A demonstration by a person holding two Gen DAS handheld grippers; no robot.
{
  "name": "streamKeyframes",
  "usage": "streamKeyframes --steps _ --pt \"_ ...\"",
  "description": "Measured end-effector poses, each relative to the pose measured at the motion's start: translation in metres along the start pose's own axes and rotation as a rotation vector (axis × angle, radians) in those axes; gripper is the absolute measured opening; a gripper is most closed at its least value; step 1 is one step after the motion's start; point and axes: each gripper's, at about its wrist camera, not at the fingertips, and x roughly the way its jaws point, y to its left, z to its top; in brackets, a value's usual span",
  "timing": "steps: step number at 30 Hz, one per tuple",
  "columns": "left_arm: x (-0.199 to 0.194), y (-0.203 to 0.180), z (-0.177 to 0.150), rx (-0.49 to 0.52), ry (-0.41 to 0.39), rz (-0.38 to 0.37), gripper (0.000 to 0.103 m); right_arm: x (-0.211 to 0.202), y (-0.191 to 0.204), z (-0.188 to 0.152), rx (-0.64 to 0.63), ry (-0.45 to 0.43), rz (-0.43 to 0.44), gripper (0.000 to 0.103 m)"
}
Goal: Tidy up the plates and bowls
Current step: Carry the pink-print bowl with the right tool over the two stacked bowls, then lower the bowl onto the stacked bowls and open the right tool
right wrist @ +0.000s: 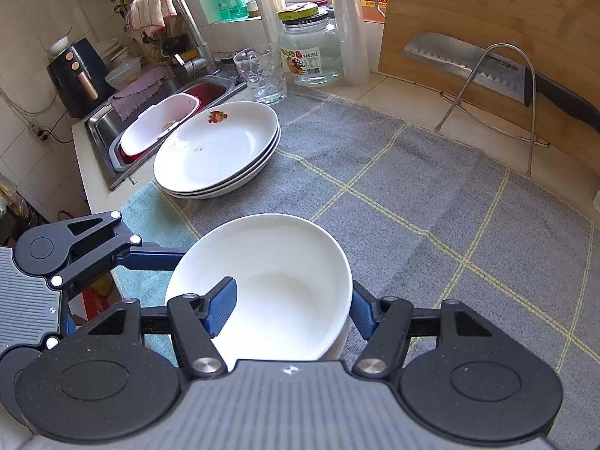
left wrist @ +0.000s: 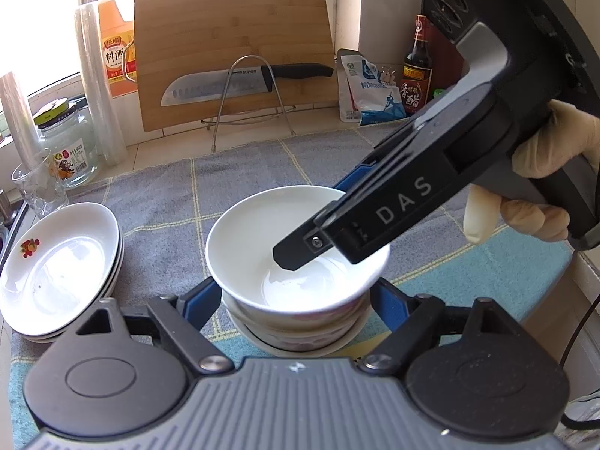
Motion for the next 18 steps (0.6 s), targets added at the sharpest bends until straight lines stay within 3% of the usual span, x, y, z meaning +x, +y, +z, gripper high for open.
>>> streamKeyframes --steps 3,10,18 --pt "0.001 0.001 -0.001 -0.005 0.005 -0.007 0.088 0.002 0.002 0.0 -0.01 0.005 0.0 0.072" --pt "0.003 0.001 -0.005 0.007 0.021 -0.023 0.089 0.003 0.006 -0.002 -0.023 -0.002 0.029 0.09" --pt "-0.006 0.005 -0.008 0.053 -0.006 -0.053 0.092 -0.004 0.016 -0.001 -0.076 -0.038 0.013 0.103"
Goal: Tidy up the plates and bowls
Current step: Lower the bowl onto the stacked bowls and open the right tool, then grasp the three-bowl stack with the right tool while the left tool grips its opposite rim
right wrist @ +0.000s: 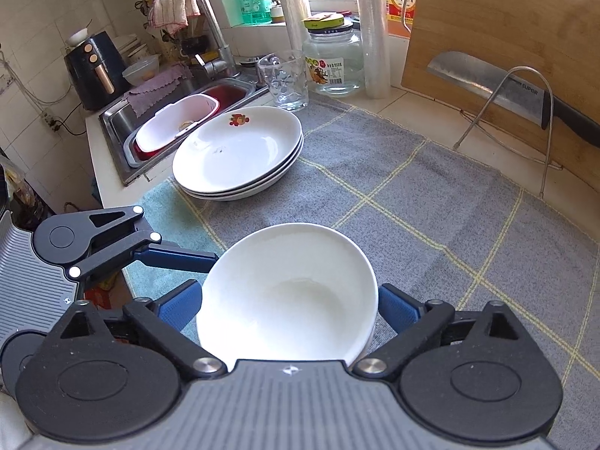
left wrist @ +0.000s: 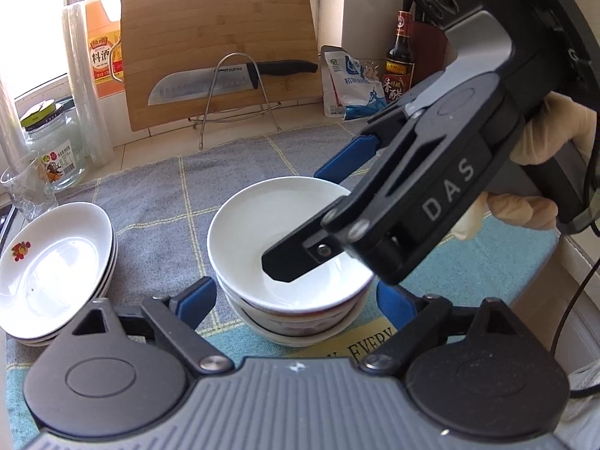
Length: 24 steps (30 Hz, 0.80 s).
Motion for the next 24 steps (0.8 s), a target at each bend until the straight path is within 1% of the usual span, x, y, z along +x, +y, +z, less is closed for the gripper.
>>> streamKeyframes --steps 2,5,7,9,12,15,17,18,21,24 --pt "-0.003 0.001 -0.003 0.03 -0.012 -0.01 0.093 -0.004 0.002 0.0 -0.02 -0.019 -0.005 0.103" --pt "-0.009 0.007 -0.007 0.06 -0.034 -0.046 0.098 -0.012 0.003 -0.003 -0.058 -0.039 0.002 0.103" --pt "-0.011 0.011 -0.01 0.091 -0.044 -0.055 0.099 -0.019 0.003 -0.008 -0.103 -0.053 0.02 0.103" --pt "-0.013 0.013 -0.015 0.126 -0.058 -0.051 0.1 -0.027 0.003 -0.015 -0.157 -0.061 0.011 0.103" --pt "-0.009 0.016 -0.021 0.172 -0.07 -0.041 0.101 -0.031 0.003 -0.027 -0.237 -0.042 -0.017 0.103" --pt "0.0 0.018 -0.025 0.212 -0.043 -0.048 0.101 -0.026 0.001 -0.042 -0.276 0.008 -0.024 0.103" --pt "0.008 0.019 -0.027 0.226 0.011 -0.083 0.101 -0.019 -0.001 -0.051 -0.281 0.033 -0.023 0.103" --pt "0.011 0.02 -0.026 0.231 0.027 -0.1 0.101 -0.013 -0.001 -0.055 -0.284 0.046 -0.03 0.103" --pt "0.024 0.024 -0.028 0.257 0.047 -0.138 0.101 0.004 -0.001 -0.064 -0.302 0.066 -0.044 0.103" --pt "0.036 0.03 -0.025 0.281 0.06 -0.176 0.101 0.019 -0.001 -0.066 -0.328 0.08 -0.046 0.103"
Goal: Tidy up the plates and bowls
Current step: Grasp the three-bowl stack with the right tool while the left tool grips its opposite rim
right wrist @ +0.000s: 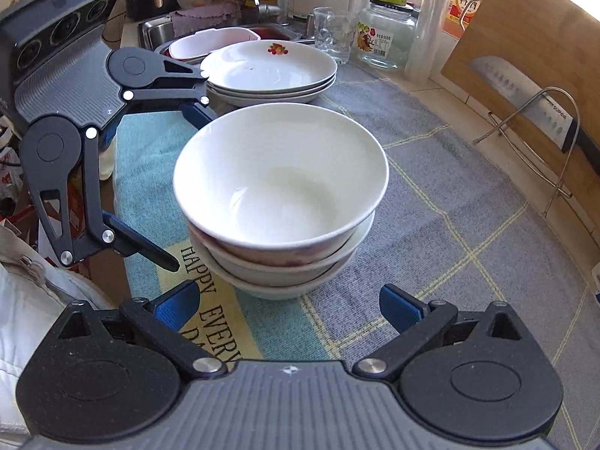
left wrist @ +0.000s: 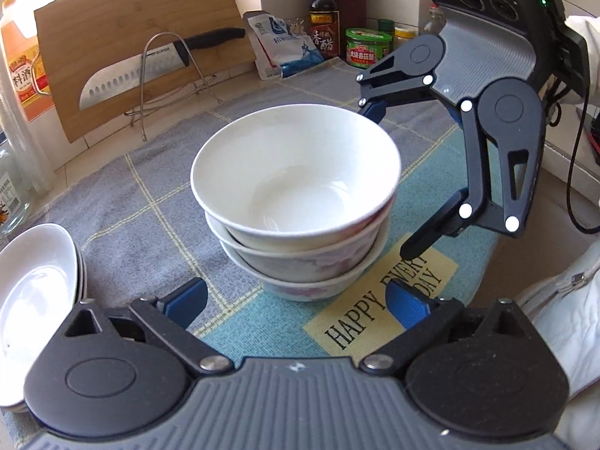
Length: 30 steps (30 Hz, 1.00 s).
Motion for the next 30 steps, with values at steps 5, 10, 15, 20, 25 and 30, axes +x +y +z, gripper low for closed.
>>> streamKeyframes --steps 5,10,15,20,25,30 --pt "0.013 0.013 0.003 0.066 0.008 -0.065 0.099 0.016 0.001 0.003 -0.063 0.022 -0.005 0.103" --pt "0.017 0.023 0.007 0.109 0.016 -0.133 0.097 0.021 -0.003 0.009 -0.082 0.042 0.017 0.103" --pt "0.024 0.031 0.012 0.14 0.04 -0.202 0.095 0.02 -0.006 0.015 -0.091 0.048 0.052 0.103" --pt "0.026 0.035 0.016 0.195 0.049 -0.259 0.09 0.017 -0.008 0.023 -0.088 0.051 0.089 0.102" --pt "0.024 0.039 0.018 0.236 0.055 -0.308 0.086 0.021 -0.008 0.026 -0.087 0.068 0.104 0.099" --pt "0.027 0.044 0.022 0.259 0.058 -0.349 0.085 0.021 -0.006 0.026 -0.078 0.081 0.113 0.096"
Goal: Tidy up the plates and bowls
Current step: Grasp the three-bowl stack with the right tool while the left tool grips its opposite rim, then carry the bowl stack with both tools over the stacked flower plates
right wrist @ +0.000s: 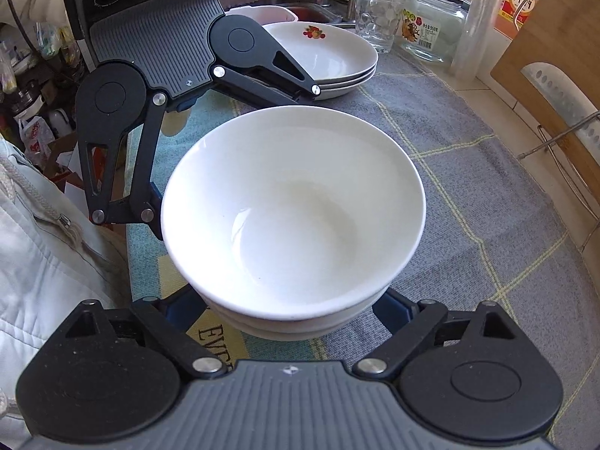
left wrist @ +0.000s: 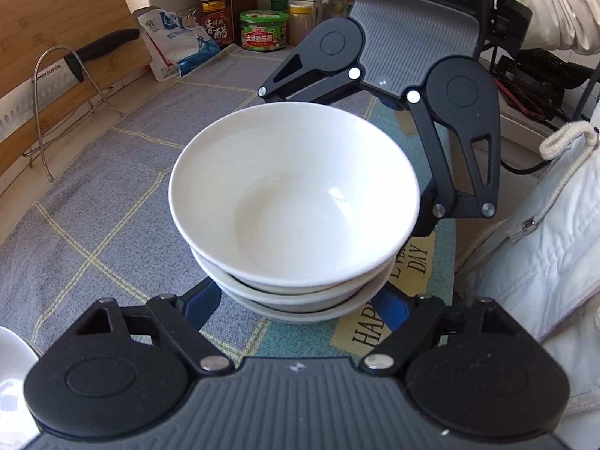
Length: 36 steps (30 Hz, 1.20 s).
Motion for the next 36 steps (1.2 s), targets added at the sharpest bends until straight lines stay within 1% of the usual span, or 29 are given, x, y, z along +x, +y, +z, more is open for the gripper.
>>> streamKeyframes --steps 4,19,31,33,36 --pt "0.0 0.003 0.001 0.01 0.0 -0.025 0.084 0.0 0.001 0.002 0.01 0.011 0.009 0.093" --pt "0.002 0.009 0.003 0.032 0.006 -0.057 0.085 -0.007 0.007 -0.001 0.019 0.033 -0.01 0.091" --pt "0.0 0.005 0.003 0.012 0.007 -0.038 0.084 -0.008 0.004 0.002 0.025 0.034 0.002 0.09" --pt "-0.004 0.004 0.003 0.0 0.007 -0.039 0.084 -0.009 0.004 0.005 0.018 0.038 0.01 0.09" --pt "-0.014 0.004 0.001 -0.021 -0.012 -0.02 0.084 -0.013 0.003 0.014 -0.004 0.035 0.019 0.09"
